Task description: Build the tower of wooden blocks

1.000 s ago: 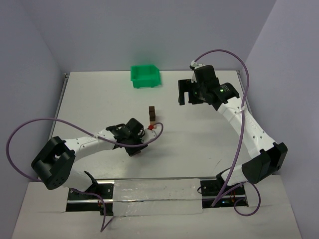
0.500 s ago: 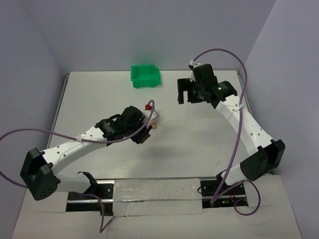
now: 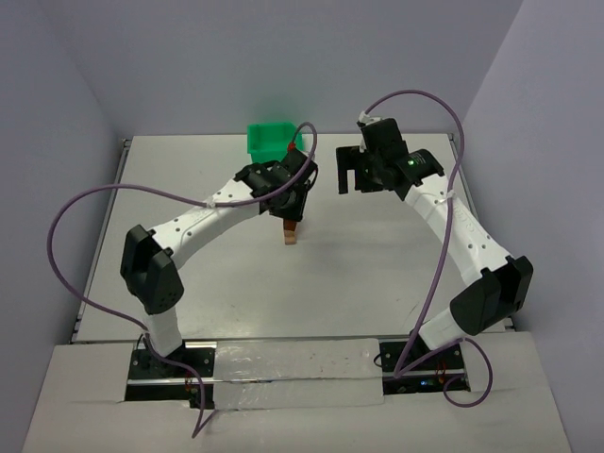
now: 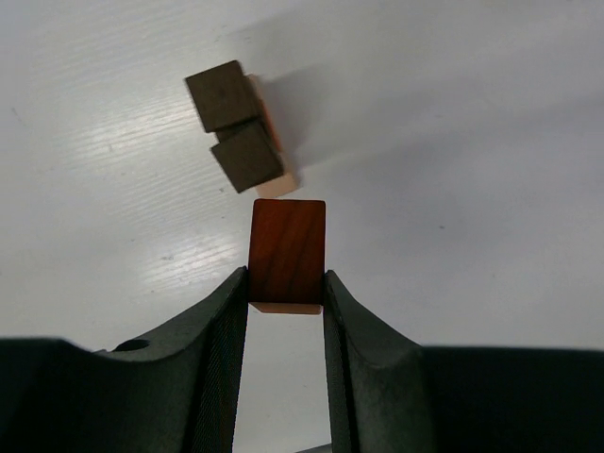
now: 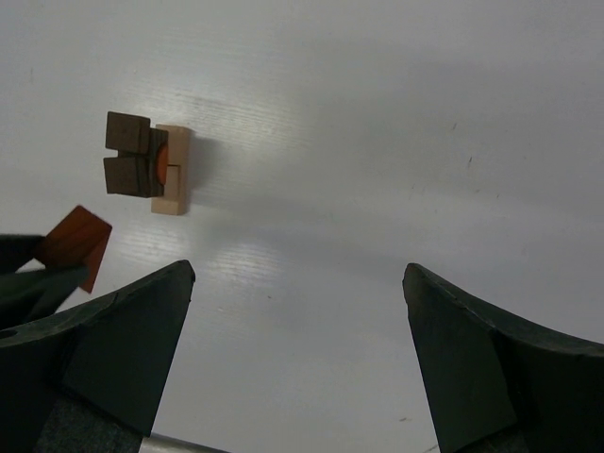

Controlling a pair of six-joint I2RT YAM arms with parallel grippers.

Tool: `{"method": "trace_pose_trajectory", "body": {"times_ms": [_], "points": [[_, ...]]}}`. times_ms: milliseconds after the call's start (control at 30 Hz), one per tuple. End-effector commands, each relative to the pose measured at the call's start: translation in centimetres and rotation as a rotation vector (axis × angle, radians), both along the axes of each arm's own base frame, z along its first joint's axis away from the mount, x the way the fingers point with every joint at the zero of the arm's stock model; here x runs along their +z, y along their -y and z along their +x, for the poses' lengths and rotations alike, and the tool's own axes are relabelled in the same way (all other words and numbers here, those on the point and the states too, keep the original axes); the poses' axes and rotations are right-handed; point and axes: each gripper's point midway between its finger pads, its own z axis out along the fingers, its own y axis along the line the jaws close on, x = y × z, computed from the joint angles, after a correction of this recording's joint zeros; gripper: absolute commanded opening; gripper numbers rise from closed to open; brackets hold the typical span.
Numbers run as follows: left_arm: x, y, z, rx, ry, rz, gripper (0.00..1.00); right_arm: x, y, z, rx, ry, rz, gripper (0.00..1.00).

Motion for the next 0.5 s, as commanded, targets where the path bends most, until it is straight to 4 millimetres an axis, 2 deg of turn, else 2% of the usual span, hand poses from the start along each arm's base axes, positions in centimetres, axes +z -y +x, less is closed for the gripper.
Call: {"method": "trace_pose_trajectory", "body": {"times_ms": [0, 133, 367, 467], "points": [[1.3, -2.3, 2.3, 0.151, -0.002, 0.024, 0.0, 1.1, 0.8, 1.0, -0.039, 0.036, 0.006, 1.0], [0.7, -2.4, 3.6, 0.198, 0.001, 0.03, 0.0, 0.7, 0.7, 1.1, -0.04, 0.021, 0.012, 1.0], [-0.3, -2.3, 4.7, 0.228, -0.011, 0.039, 0.0, 0.7, 0.5, 1.3, -0.039, 0.014, 0.021, 1.0], [-1.1, -2.4, 5.2, 0.253, -0.023, 0.045, 0.1, 0.6, 0.7, 1.3, -0.042, 0.015, 0.019, 1.0]]}}
